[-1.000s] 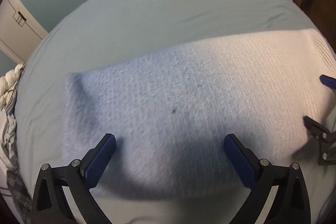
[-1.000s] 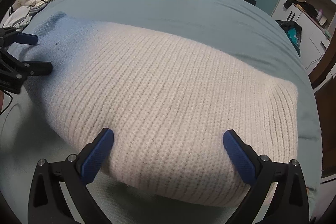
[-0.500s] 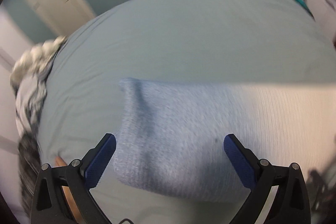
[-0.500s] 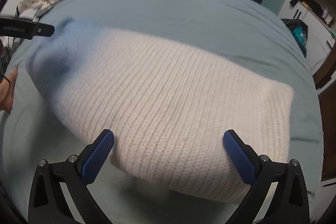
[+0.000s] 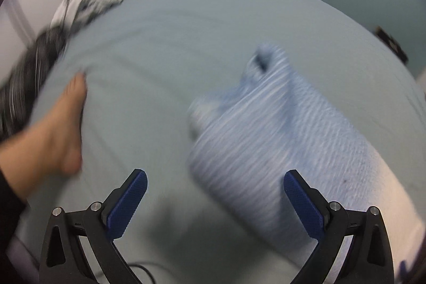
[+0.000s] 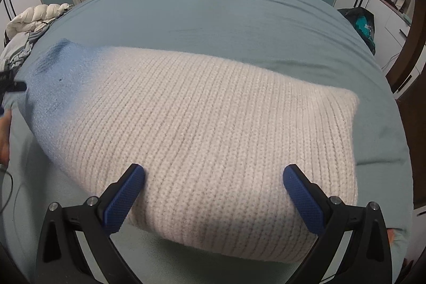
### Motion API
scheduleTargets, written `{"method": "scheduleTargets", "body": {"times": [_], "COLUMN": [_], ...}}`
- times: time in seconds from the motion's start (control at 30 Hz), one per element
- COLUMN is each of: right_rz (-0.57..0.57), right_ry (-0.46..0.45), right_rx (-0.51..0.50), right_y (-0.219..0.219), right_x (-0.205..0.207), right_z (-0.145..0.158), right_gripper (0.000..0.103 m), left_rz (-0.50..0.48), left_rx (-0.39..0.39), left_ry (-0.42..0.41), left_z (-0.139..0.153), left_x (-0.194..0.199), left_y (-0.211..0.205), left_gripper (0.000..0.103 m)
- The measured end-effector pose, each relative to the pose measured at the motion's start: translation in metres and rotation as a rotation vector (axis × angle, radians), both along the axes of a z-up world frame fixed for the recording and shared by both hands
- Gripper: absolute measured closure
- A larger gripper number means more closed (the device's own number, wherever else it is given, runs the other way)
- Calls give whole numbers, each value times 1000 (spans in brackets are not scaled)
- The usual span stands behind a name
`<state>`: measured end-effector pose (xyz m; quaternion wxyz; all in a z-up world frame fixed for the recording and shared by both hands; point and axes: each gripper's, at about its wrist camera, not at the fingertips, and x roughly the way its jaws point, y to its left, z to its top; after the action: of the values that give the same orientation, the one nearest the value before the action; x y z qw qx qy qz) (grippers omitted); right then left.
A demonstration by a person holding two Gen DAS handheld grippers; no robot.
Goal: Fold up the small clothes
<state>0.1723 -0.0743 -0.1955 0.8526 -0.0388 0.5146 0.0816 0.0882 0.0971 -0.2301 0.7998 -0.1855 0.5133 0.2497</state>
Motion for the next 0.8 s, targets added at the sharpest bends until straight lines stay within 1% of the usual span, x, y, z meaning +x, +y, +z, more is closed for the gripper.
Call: {"method": "scheduleTargets", "body": {"times": [0.1, 0.17, 0.27, 0.33, 0.43, 0.47, 0.57, 0.63, 0.73, 0.8], "right_rz": [4, 4, 3, 4, 10, 12, -7, -40, -64, -52], "right_ry": [-9, -20, -22, -16, -1, 2, -14, -11, 6, -10], "right_rx": [10, 6, 0, 4, 26, 44, 138, 184, 200, 191], "right_y": [-1, -2, -1, -2, -4, -6, -16, -23, -30, -29], "right_x": [0, -5, -7, -8, -8, -7, -9, -8, -6, -9], "right_z": [-1, -1, -1, 1, 4, 7, 16, 17, 12, 14], "right_gripper": [1, 1, 1, 1, 1, 1, 1, 1, 1, 1], "left_rz": [87, 163, 258, 283, 285, 297, 372, 396, 429, 451], "left_rx": [-84, -159, -302, -358, -435, -454, -440, -458, -490, -547], "left_ry": [-4, -29, -73, -52, -7, -2, -21, -34, 9, 44], "left_z": [-14, -24, -44, -57, -75, -80, -81, -80, -84, -88], "left_x": [-29, -54, -78, -82, -82, -81, -77, -72, -58, -52], "left_y": [5, 3, -2, -7, -16, -18, -16, -14, -7, 4], "left_gripper": [0, 0, 0, 0, 0, 0, 0, 0, 0, 0]}}
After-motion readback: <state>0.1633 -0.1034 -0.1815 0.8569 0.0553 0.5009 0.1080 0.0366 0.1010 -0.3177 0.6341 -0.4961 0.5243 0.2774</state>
